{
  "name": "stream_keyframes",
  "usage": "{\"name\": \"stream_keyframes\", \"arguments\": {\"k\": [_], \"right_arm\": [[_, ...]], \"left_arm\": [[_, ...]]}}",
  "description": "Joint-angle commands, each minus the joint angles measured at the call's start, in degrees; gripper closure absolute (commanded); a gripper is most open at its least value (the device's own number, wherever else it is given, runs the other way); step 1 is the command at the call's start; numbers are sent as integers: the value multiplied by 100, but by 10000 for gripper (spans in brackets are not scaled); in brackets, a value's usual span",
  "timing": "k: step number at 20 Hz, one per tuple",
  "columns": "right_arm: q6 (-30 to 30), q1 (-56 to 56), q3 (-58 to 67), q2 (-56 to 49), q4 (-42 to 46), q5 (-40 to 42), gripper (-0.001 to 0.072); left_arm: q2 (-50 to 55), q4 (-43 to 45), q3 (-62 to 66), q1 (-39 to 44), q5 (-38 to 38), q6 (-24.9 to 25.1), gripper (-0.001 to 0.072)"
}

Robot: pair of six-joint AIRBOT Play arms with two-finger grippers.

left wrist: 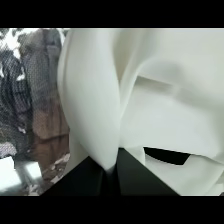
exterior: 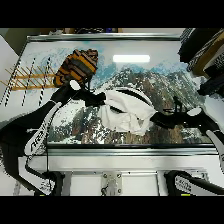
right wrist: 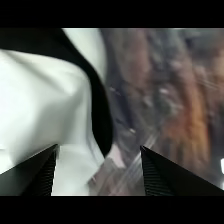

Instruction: Fold the clothes and pants, and hang the long-sleeved shirts on hangers.

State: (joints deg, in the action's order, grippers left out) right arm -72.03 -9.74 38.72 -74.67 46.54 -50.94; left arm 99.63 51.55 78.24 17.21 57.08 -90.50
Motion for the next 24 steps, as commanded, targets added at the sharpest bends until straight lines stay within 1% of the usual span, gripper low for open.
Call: {"name": "stream_keyframes", "arguments": {"k": [1, 2, 3, 5, 6, 8, 9, 11, 13, 14, 15, 17, 19, 22, 24], "right_arm": [[201, 809, -70, -435, -741, 809, 164], [284, 946, -66, -463, -804, 898, 213], [393, 1056, -63, -470, -804, 964, 309], [485, 1126, -61, -461, -802, 1056, 560], [483, 1104, -42, -426, -769, 1062, 703], [481, 916, 208, -162, -470, 918, 698], [481, 695, 518, 125, -216, 634, 699], [481, 175, 1491, 826, 278, -280, 699], [476, -315, 2695, 1547, 420, -1329, 699], [452, -492, 3305, 1886, 420, -1718, 699], [385, -608, 3810, 2179, 422, -1932, 699], [251, -697, 4601, 2752, 424, -1989, 699], [59, -697, 5101, 3215, 426, -1982, 699], [-323, -697, 5344, 3630, 426, -1978, 699], [-649, -695, 5342, 3720, 426, -2017, 699]], "left_arm": [[0, -4, 17, -17, 35, 31, 689], [0, -4, 17, -20, 35, 31, 689], [0, -4, 17, -20, 31, 31, 689], [0, -2, 17, -20, 31, 33, 689], [-2, 13, 20, -26, 37, 35, 689], [-227, 358, 26, -144, 22, 24, 690], [-487, 651, 127, -278, 46, 26, 690], [-1163, 1165, 695, -601, 352, 26, 690], [-1965, 1182, 1434, -876, 669, 33, 690], [-2361, 1182, 1779, -953, 752, 33, 690], [-2778, 1185, 2092, -984, 743, 35, 689], [-3534, 1185, 2511, -975, 658, 85, 690], [-4098, 1196, 2824, -861, 658, 203, 689], [-4701, 1200, 2935, -754, 601, 275, 689], [-4870, 1349, 2935, -756, 601, 286, 689]]}}
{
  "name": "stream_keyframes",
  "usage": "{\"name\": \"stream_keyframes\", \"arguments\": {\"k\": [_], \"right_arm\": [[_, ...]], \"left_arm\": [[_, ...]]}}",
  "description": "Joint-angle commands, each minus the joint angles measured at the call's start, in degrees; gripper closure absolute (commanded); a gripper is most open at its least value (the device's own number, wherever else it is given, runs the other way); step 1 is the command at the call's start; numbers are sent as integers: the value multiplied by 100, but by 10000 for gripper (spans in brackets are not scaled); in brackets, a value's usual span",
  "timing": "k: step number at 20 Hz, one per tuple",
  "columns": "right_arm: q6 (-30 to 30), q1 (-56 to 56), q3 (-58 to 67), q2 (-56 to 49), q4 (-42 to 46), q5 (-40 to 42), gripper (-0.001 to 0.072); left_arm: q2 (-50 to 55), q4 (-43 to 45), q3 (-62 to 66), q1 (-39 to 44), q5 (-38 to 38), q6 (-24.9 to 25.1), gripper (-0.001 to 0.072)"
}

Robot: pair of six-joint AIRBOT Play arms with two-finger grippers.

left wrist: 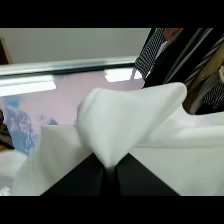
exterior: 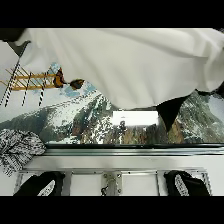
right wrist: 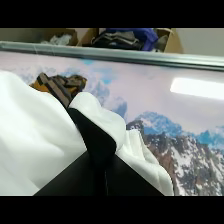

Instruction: Fold the clothes and pants, and hang the long-sleeved shirts on hangers.

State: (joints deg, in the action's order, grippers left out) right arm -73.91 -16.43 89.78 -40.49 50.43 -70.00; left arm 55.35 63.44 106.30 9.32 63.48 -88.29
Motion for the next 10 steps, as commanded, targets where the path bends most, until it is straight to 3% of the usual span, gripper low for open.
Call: {"name": "stream_keyframes", "arguments": {"k": [1, 6, 10], "right_arm": [[-570, -26, 236, 295, 37, -177, 699], [-824, -24, -129, -317, 55, -824, 699], [-820, 256, -1425, -1036, 706, -754, 699]], "left_arm": [[-435, 367, 127, 33, 0, 63, 690], [601, 901, 127, 33, 911, -24, 689], [2138, 894, -168, 33, 1432, -24, 689]]}}
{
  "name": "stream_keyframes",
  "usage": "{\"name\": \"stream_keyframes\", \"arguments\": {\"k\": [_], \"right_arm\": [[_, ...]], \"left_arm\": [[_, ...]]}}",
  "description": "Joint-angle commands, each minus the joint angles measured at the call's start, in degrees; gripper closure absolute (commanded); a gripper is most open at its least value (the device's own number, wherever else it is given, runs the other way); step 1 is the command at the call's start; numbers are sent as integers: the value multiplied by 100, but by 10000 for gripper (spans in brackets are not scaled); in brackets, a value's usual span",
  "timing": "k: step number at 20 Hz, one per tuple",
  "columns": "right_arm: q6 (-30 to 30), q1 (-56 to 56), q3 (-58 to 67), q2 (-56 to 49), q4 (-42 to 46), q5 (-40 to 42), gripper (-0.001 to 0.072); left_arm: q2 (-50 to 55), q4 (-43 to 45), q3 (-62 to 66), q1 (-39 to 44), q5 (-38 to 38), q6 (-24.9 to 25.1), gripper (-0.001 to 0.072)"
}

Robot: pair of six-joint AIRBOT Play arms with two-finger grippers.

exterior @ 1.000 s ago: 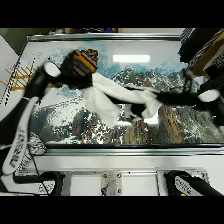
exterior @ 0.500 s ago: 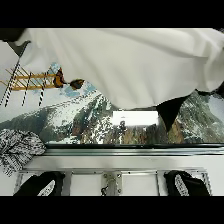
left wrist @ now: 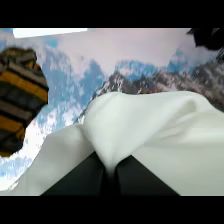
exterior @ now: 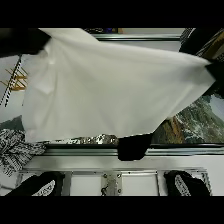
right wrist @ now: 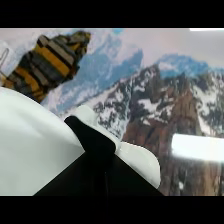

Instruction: Fold the clothes and pants, and hang the long-sleeved shirts on hangers.

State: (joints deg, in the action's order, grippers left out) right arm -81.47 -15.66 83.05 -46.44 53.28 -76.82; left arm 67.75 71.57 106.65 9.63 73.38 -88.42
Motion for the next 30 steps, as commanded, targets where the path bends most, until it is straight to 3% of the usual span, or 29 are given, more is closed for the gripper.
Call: {"name": "stream_keyframes", "arguments": {"k": [1, 5, 6, 7, 8, 15, 19, 24, 29, 30], "right_arm": [[-61, 337, -1180, -649, 686, 151, 699], [-42, 682, -2151, -1624, 1097, 1464, 683], [-42, 678, -2124, -1873, 1010, 1613, 549], [-39, 643, -2063, -2076, 844, 1714, 242], [-37, 581, -1969, -2199, 704, 1757, 51], [258, -787, -2297, -2247, 1102, 1543, 59], [280, -1130, -2708, -3182, 1049, 1816, 59], [1346, -1003, -2573, -4448, -402, 1851, 61], [1558, -481, -2334, -4896, -992, 1836, 63], [1574, -367, -2302, -4924, -1003, 1853, 155]], "left_arm": [[1246, 79, -490, 2, 382, -17, 689], [2256, 39, -1751, 2, -247, -236, 690], [2420, 44, -1937, 2, -306, -247, 690], [2564, 46, -2068, 2, -306, -247, 690], [2662, 46, -2168, 0, -302, -247, 690], [2697, 90, -2562, 2, -463, -240, 689], [2697, 87, -2798, 2, -570, -240, 689], [2704, 92, -3064, 2, -612, -240, 689], [2702, 87, -3058, 2, -787, -243, 689], [2702, 87, -3058, 2, -800, -243, 689]]}}
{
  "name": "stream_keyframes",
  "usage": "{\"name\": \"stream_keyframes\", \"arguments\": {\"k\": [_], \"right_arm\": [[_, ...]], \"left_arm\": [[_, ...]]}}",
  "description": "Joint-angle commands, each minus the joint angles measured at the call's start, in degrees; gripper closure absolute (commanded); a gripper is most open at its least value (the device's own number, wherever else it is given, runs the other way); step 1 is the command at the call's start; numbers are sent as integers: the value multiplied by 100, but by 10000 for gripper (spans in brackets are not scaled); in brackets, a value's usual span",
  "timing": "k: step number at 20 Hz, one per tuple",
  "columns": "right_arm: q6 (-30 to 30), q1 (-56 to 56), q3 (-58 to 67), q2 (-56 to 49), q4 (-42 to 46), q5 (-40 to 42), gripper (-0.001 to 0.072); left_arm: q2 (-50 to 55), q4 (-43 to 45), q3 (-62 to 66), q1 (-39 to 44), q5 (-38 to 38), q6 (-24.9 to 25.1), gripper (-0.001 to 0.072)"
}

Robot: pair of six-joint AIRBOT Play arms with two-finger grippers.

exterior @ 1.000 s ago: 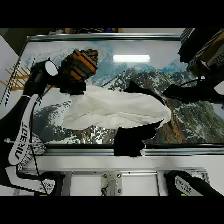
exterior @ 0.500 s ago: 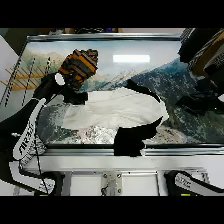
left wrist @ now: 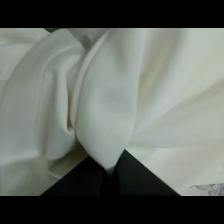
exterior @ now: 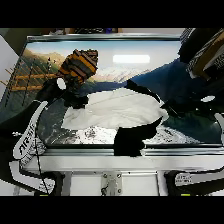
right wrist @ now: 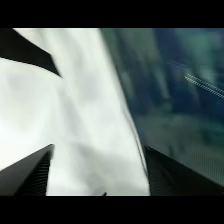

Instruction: Fold the clothes and pants, and hang the long-sleeved shirts on hangers.

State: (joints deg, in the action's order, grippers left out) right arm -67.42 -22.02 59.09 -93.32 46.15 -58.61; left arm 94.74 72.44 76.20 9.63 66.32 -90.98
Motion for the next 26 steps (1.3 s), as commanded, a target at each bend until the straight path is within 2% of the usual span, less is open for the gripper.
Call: {"name": "stream_keyframes", "arguments": {"k": [1, 2, 4, 5, 8, 11, 14, 15, 16, 17, 20, 22, 24, 26], "right_arm": [[249, 389, 127, -260, -291, 35, 288], [315, 457, 157, -269, -289, 48, 384], [319, 509, 304, -256, -289, 116, 632], [317, 483, 439, -216, -282, 111, 698], [221, 328, 1432, 103, -94, -245, 699], [-361, 212, 3285, 282, 140, -684, 700], [-813, 380, 5394, 282, 138, -1012, 700], [-903, 503, 5963, 282, 140, -1051, 700], [-968, 662, 6382, 326, 118, -1043, 700], [-1001, 839, 6500, 457, 118, -1021, 700], [-990, 1556, 6085, 1032, 122, -1200, 700], [-758, 2269, 5412, 1484, 214, -1244, 700], [-863, 3254, 4710, 1823, 876, -1305, 700], [-1224, 4356, 3934, 2022, 1554, -1233, 700]], "left_arm": [[2, 0, -13, 2, -98, 13, 689], [2, 0, -13, 2, -98, 13, 689], [2, 4, -13, 0, -98, 15, 689], [2, 4, -13, 2, -98, 15, 689], [-2, -24, 219, 35, -24, 15, 690], [0, -48, 1003, 391, -63, 83, 690], [4, -35, 1591, 901, -177, 533, 690], [4, -35, 1650, 1001, -243, 533, 686], [2, -37, 1652, 1073, -330, 531, 398], [2, -37, 1652, 1084, -363, 518, 41], [-280, -46, 1650, 721, -337, 90, 32], [-627, -46, 1648, 326, -247, -13, 32], [-1010, -42, 1587, -68, -109, -11, 32], [-1475, -42, 1228, -428, -118, -11, 32]]}}
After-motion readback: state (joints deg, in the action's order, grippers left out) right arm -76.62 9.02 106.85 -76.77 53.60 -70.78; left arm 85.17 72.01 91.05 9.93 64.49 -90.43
